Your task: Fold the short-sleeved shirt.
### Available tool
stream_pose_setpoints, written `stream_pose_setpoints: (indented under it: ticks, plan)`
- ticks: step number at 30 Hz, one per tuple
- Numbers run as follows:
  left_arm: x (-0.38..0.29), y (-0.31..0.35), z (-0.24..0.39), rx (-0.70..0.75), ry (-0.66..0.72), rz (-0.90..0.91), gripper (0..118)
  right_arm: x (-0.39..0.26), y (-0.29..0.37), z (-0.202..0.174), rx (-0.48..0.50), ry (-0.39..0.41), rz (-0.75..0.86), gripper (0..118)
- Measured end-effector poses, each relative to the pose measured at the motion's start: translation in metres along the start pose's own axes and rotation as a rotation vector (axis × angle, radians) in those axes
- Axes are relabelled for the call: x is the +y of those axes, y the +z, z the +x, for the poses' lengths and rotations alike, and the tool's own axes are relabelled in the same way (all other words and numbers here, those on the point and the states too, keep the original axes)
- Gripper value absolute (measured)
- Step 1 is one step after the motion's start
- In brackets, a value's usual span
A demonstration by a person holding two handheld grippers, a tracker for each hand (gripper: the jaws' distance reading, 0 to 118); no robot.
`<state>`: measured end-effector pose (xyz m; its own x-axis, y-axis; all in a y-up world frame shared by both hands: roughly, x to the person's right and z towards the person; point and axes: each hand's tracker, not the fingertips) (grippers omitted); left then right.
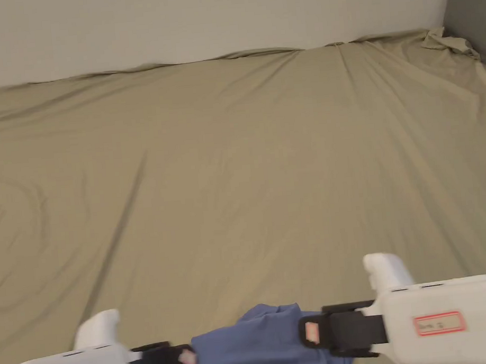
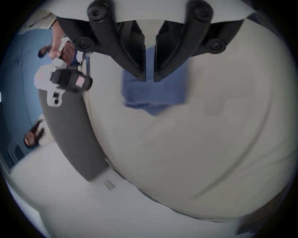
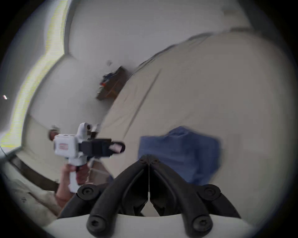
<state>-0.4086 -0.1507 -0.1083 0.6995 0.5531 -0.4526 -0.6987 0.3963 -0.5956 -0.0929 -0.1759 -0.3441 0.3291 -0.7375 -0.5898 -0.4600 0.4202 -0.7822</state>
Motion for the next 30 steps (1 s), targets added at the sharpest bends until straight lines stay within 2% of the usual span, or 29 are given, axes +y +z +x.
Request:
stream_pose_setpoints:
  ticks: [2, 6, 7, 8, 9, 10, 11, 12, 13, 14, 15, 18, 25, 26, 27, 28, 29, 30]
  plan:
    - [0.003, 0.010, -0.023, 0.044, 0.042, 0.008, 9, -0.003, -0.030, 0.014, 0.010, -0.024, -0.074, 3]
    - [0.002, 0.008, -0.042, -0.007, 0.054, 0.004, 9, -0.010, -0.059, 0.052, -0.141, -0.135, -0.146, 3]
    - [0.002, 0.005, -0.042, -0.021, 0.049, -0.002, 9, -0.011, -0.062, 0.062, -0.209, -0.149, -0.170, 3]
    - [0.002, -0.001, -0.042, -0.029, 0.034, -0.007, 9, -0.014, -0.065, 0.071, -0.354, -0.119, -0.205, 3]
    - [0.001, -0.006, -0.040, -0.035, 0.034, -0.009, 9, -0.016, -0.067, 0.081, -0.416, -0.087, -0.215, 3]
    - [0.002, -0.014, -0.042, -0.061, 0.045, -0.015, 9, -0.018, -0.063, 0.091, -0.218, -0.137, -0.170, 3]
    - [0.004, -0.023, -0.045, -0.093, 0.057, -0.026, 17, -0.017, -0.058, 0.098, -0.159, -0.237, -0.140, 3]
    - [0.004, -0.032, -0.047, -0.098, 0.082, -0.024, 70, -0.019, -0.057, 0.101, -0.177, -0.284, -0.153, 3]
    - [0.003, -0.043, -0.048, -0.088, 0.088, -0.034, 107, -0.018, -0.057, 0.099, -0.180, -0.254, -0.152, 3]
    - [0.002, -0.056, -0.048, -0.065, 0.097, -0.085, 115, -0.017, -0.058, 0.097, -0.189, -0.212, -0.163, 3]
    - [0.000, -0.064, -0.049, -0.090, 0.098, -0.092, 115, -0.017, -0.059, 0.096, -0.192, -0.178, -0.166, 3]
    - [-0.006, -0.092, -0.044, -0.131, 0.104, -0.167, 115, -0.017, -0.057, 0.104, -0.148, -0.217, -0.167, 3]
    - [-0.017, -0.126, -0.014, -0.218, 0.079, -0.232, 115, -0.014, -0.057, 0.110, -0.105, -0.209, -0.188, 3]
    - [-0.017, -0.126, -0.011, -0.233, 0.064, -0.236, 112, -0.014, -0.056, 0.110, -0.105, -0.208, -0.188, 3]
    - [-0.018, -0.126, -0.008, -0.205, 0.029, -0.232, 103, -0.014, -0.056, 0.110, -0.104, -0.211, -0.187, 3]
    - [-0.018, -0.125, -0.006, -0.157, -0.001, -0.217, 83, -0.014, -0.056, 0.111, -0.103, -0.214, -0.184, 3]
    - [-0.018, -0.122, -0.008, -0.102, -0.016, -0.197, 49, -0.014, -0.055, 0.111, -0.100, -0.219, -0.180, 3]
    - [-0.020, -0.121, -0.013, -0.162, 0.041, -0.208, 40, -0.015, -0.054, 0.109, -0.092, -0.226, -0.178, 3]
